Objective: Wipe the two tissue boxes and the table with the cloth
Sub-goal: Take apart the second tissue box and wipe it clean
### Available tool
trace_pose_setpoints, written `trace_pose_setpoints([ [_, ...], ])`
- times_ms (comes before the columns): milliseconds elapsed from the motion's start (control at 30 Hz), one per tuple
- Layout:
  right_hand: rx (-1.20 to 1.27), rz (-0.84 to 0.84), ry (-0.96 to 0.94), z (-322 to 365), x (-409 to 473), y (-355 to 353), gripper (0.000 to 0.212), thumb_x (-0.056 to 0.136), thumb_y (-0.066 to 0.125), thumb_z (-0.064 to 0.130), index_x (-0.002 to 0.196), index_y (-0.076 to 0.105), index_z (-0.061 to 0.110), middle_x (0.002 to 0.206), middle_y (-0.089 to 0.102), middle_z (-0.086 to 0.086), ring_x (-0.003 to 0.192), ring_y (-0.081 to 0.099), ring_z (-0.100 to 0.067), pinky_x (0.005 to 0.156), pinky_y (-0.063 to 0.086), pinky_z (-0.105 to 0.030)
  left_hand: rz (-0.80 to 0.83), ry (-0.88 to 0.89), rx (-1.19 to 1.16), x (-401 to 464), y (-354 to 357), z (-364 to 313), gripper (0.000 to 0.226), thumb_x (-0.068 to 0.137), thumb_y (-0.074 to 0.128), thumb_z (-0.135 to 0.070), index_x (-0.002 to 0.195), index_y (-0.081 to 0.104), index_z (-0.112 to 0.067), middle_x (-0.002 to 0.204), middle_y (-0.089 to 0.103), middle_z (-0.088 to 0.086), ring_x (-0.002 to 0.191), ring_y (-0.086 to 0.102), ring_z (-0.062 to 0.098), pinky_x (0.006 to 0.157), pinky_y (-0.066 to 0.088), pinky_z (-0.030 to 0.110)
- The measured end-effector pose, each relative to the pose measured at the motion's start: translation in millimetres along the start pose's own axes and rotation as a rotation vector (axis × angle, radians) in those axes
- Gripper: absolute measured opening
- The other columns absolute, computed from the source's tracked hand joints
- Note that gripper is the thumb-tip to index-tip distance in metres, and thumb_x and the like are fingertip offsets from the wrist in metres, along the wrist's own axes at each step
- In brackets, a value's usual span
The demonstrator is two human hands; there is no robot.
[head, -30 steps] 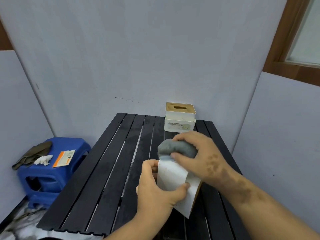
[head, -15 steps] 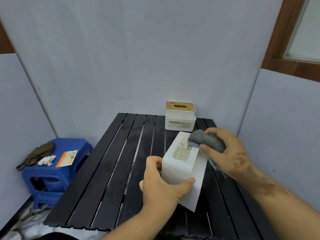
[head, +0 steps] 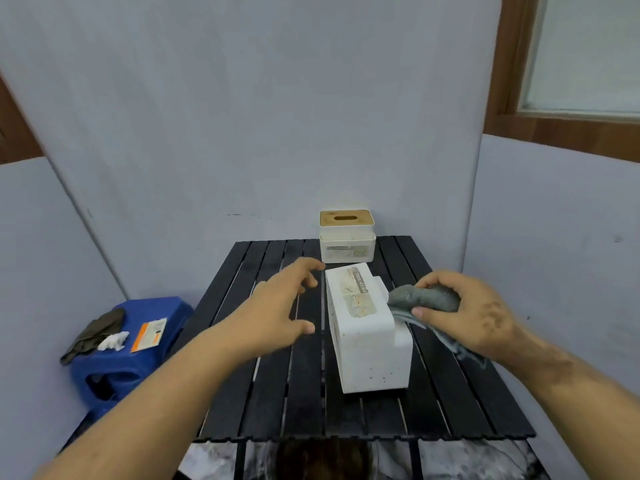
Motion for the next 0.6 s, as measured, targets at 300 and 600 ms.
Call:
trace_pose_setpoints([
  [300, -0.062, 0.097, 0.078, -13.9, -0.7, -6.1, 0.020, 0.075, 0.086, 0.024, 0.084, 0.070, 0.032, 0.080, 0.070, 0.006, 0.074, 0.067, -0.011, 0.061, 0.055, -0.019, 0.515, 0.541, 0.637, 49.3, 25.0, -98.3, 0.077, 0.076, 0.080, -0.012, 0.139, 0.048, -0.044, 0.144, 0.047, -0.022, 0.138, 0.035, 0.006, 0.110, 0.027, 0.052],
  [600, 0.050, 0.063, 0.175, -29.3, -8.0, -13.4, 0.018, 0.077, 0.085, 0.027, 0.086, 0.070, 0.025, 0.082, 0.068, -0.003, 0.070, 0.068, -0.020, 0.051, 0.058, -0.026, 0.438, 0.436, 0.608, 72.5, 19.9, -82.9, 0.080, 0.060, 0.084, -0.034, 0.127, 0.045, -0.052, 0.127, 0.055, -0.026, 0.117, 0.049, 0.011, 0.106, 0.029, 0.047],
])
Point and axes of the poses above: each hand's wrist, its own x-axis towards the middle knuckle, its own y-axis out of the palm, z = x × y, the point moved 7 cm from there along x, towards the middle knuckle
